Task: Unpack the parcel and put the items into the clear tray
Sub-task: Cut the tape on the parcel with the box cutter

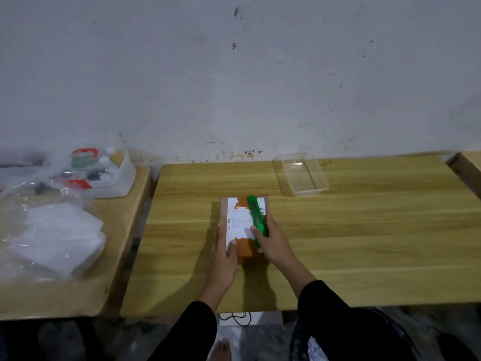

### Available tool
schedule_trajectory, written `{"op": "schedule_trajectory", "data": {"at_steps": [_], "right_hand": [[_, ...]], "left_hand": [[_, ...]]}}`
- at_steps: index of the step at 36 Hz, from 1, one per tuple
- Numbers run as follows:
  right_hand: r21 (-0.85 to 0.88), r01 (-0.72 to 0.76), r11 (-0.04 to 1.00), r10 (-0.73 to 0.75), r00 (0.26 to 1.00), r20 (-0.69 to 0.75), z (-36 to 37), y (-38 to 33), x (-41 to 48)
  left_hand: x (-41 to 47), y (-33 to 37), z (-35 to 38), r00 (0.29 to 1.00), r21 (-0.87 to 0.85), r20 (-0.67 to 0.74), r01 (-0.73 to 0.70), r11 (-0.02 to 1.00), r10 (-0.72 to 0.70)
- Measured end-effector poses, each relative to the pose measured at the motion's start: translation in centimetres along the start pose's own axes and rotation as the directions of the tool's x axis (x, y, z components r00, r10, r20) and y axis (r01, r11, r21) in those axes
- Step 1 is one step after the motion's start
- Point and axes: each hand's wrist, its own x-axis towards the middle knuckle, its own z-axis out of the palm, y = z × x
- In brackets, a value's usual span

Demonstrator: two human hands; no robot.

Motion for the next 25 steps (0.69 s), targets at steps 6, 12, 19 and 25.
{"op": "schedule_trajectory", "data": {"at_steps": [6,12,19,25], "right_hand": [[-0.050,0.011,0.999,-0.016,0.995,-0.102,0.4,0.6,-0.2],[-0.003,-0.003,1.000,0.002,0.991,-0.130,-1.9,1.5,-0.2],[0.036,0.000,0.999,0.005,0.993,-0.117,-3.5,0.9,0.1],[0.040,-0.001,0.999,0.004,0.998,-0.065,-2.6,0.2,0.4]], "left_hand": [[-0.2,-0.4,0.2,1.000,-0.012,-0.016,0.016,1.000,-0.016],[0.5,-0.8,-0.1,1.000,0.019,-0.004,-0.003,1.000,0.003],[3.7,-0.2,-4.0,0.997,0.169,0.080,-0.025,0.985,0.012],[5.8,0.0,-5.3,1.000,0.276,-0.022,0.011,0.961,-0.005]]}}
